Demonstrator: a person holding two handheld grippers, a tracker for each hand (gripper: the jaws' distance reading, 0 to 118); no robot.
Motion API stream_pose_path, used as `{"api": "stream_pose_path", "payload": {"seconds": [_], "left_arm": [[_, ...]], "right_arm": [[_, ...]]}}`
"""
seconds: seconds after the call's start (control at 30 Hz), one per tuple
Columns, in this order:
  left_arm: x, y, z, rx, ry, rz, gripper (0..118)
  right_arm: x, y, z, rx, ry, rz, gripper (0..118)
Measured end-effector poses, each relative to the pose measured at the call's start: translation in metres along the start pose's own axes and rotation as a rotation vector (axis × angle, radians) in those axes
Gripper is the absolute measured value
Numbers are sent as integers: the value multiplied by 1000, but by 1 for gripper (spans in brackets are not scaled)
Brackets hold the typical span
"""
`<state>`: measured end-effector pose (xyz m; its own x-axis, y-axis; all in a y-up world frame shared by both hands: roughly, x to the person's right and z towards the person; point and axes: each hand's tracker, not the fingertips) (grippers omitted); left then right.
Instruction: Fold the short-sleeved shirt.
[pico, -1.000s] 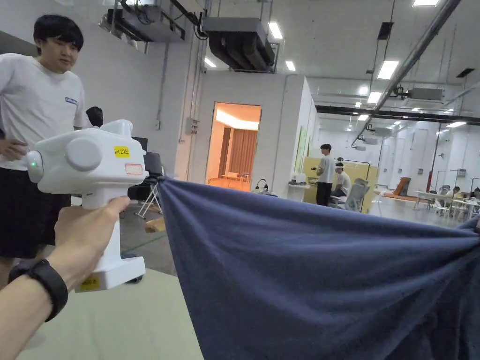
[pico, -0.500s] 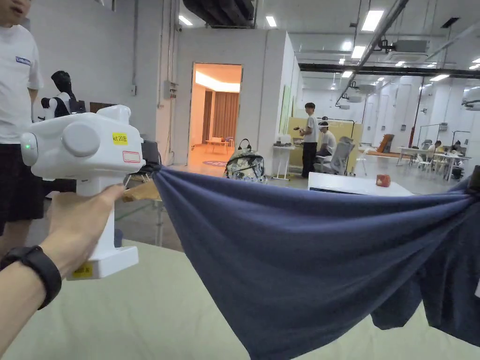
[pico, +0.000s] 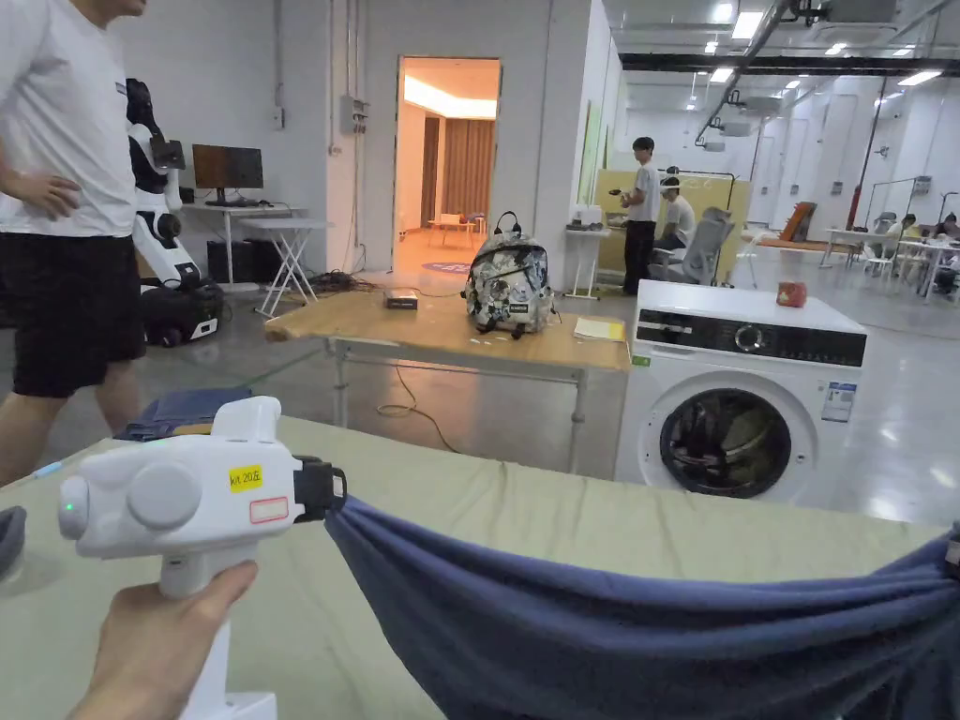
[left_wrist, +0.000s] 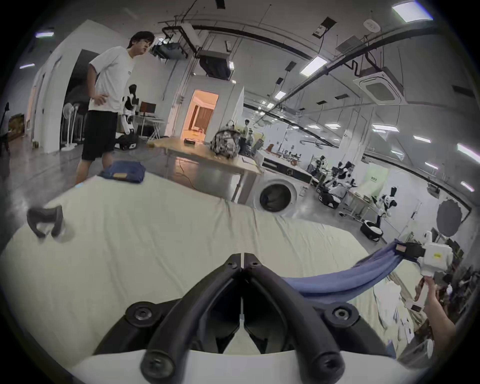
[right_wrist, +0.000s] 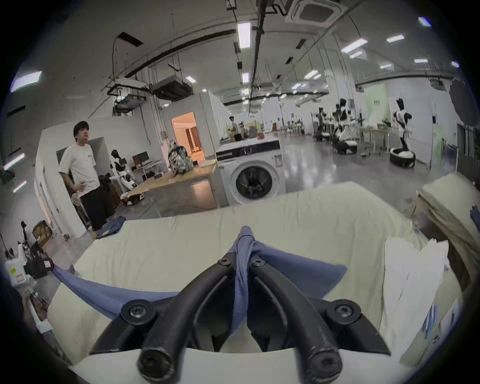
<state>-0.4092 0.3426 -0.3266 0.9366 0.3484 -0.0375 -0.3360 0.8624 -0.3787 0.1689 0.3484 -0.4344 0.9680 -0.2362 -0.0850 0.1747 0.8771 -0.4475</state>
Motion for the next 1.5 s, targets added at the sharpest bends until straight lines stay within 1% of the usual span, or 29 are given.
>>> {"api": "stream_pose_path", "payload": {"seconds": [0.07, 0.13, 0.17, 0.23, 0.27, 0.33, 0.4, 0.43, 0.5, 0.53, 0.57, 0.67, 0.77, 0.8, 0.83, 0.87, 0.9, 0.93, 1.0, 1.03, 1.1, 1.13, 1.2, 1.33, 1.37, 1.4, 1.43, 1.47, 1.5], "left_arm": [[0, -36, 26, -11, -11, 23, 0], [-7, -78, 56, -23, -19, 97, 0], [-10, -99, 67, -20, -11, 101, 0], [-14, -146, 101, -24, 14, 146, 0], [-19, -165, 116, -19, -4, 188, 0], [-24, -202, 143, -51, 3, 263, 0], [-30, -233, 167, -65, 48, 249, 0], [-31, -246, 178, -80, 78, 230, 0], [-33, -264, 194, -124, 85, 220, 0], [-33, -272, 201, -127, 82, 217, 0], [-32, -280, 208, -135, 83, 213, 0], [-27, -295, 221, -160, 103, 163, 0], [-13, -301, 233, -140, 88, 157, 0], [-12, -302, 232, -140, 92, 147, 0], [-31, -306, 227, -156, 99, 135, 1], [-31, -306, 227, -176, 106, 126, 13], [-31, -304, 228, -166, 118, 116, 41], [-29, -303, 233, -155, 139, 90, 53], [-13, -294, 246, -110, 209, 17, 53], [-9, -289, 254, -82, 207, -3, 54], [5, -276, 272, -3, 222, -47, 54], [15, -268, 283, 55, 211, -78, 54], [39, -252, 305, 170, 171, -153, 54], [87, -227, 339, 347, 168, -275, 54], [83, -230, 340, 361, 163, -279, 54], [89, -230, 345, 376, 148, -290, 54], [96, -231, 351, 386, 131, -298, 52], [103, -233, 358, 416, 111, -326, 46], [107, -235, 361, 444, 99, -356, 33]], "right_arm": [[15, -35, 27, -11, 14, -33, 4], [27, -78, 62, -40, 17, -59, 4], [32, -101, 79, -42, 16, -74, 4], [47, -149, 113, -85, 4, -143, 4], [53, -170, 127, -112, 10, -158, 4], [64, -214, 155, -156, -30, -165, 4], [80, -250, 180, -179, -51, -201, 4], [87, -265, 191, -193, -55, -234, 4], [95, -288, 213, -202, -58, -292, 4], [97, -297, 222, -209, -62, -310, 4], [98, -305, 230, -211, -63, -307, 4], [95, -318, 249, -229, -77, -278, 4], [93, -327, 256, -252, -83, -216, 4], [94, -327, 255, -247, -91, -197, 5], [95, -327, 253, -256, -110, -160, 11], [96, -327, 252, -256, -138, -132, 24], [96, -331, 253, -252, -162, -106, 50], [101, -331, 255, -257, -153, -106, 60], [110, -327, 264, -251, -144, -107, 59], [111, -329, 272, -236, -158, -103, 59], [112, -318, 289, -148, -194, -78, 59], [109, -310, 298, -104, -206, -58, 59], [105, -297, 316, 21, -182, -13, 59], [69, -266, 343, 216, -133, 121, 59], [61, -261, 347, 251, -127, 148, 59], [53, -257, 351, 273, -114, 168, 57], [32, -255, 357, 294, -105, 187, 48], [23, -253, 359, 298, -102, 199, 27], [17, -252, 360, 297, -107, 215, 1]]}}
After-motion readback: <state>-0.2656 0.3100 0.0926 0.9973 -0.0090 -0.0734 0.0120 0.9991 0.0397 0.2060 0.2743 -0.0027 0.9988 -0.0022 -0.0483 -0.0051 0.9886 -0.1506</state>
